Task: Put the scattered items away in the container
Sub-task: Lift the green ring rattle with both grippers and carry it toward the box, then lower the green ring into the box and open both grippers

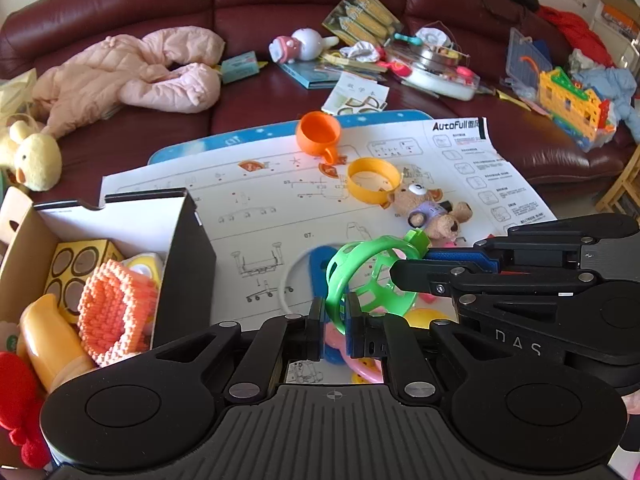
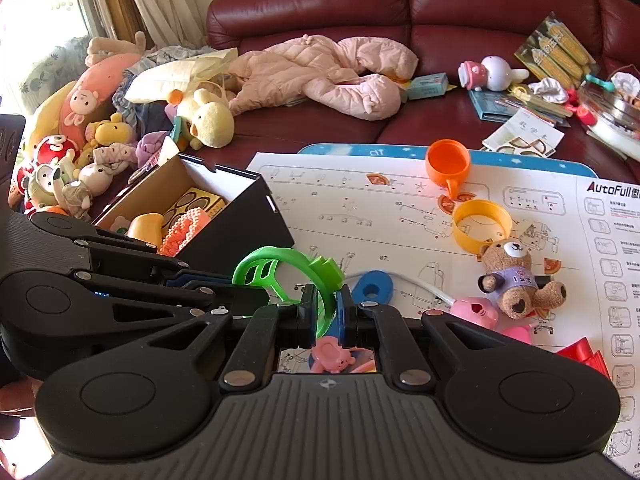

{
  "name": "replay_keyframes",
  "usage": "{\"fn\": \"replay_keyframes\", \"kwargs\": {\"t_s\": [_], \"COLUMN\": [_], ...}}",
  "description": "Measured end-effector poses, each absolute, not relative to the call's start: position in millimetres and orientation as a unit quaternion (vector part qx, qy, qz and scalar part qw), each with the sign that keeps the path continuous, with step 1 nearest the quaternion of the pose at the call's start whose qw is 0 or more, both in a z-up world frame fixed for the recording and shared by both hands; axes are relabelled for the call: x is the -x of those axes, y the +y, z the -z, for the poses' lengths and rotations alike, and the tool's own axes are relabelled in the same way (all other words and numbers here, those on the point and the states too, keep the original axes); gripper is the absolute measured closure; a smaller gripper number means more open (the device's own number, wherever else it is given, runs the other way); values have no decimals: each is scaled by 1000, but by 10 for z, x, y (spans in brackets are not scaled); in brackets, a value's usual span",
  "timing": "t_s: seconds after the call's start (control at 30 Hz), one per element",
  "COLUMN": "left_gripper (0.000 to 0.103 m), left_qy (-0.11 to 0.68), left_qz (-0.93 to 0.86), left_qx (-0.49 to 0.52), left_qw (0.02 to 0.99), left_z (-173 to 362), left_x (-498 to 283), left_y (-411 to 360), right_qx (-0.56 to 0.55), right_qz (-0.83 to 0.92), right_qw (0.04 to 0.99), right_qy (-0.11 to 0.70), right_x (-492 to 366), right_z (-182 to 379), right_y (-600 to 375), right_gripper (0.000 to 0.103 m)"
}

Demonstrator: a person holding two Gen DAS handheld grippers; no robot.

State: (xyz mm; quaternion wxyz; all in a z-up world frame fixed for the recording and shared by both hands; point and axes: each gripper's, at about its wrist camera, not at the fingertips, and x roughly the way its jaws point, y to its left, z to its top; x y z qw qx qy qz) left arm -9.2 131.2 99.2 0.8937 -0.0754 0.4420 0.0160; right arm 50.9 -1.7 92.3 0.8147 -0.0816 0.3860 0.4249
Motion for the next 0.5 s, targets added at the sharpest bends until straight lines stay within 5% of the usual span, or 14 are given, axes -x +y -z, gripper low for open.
{"fn": "replay_keyframes", "kwargs": {"t_s": [0.5], "left_gripper": [98], "left_qy": [423], "left_qz": [-116], "left_qx": [142], "left_qw": [887], "left_z": [-1080], "left_x": [861], "left_y": [2159], "right_qx": [144], "right_qz": [-511], "right_qw": [765], "right_qy": [366], "right_x": [-5], "right_z": [-1054], "right_y": [917], "right_gripper": [92]}}
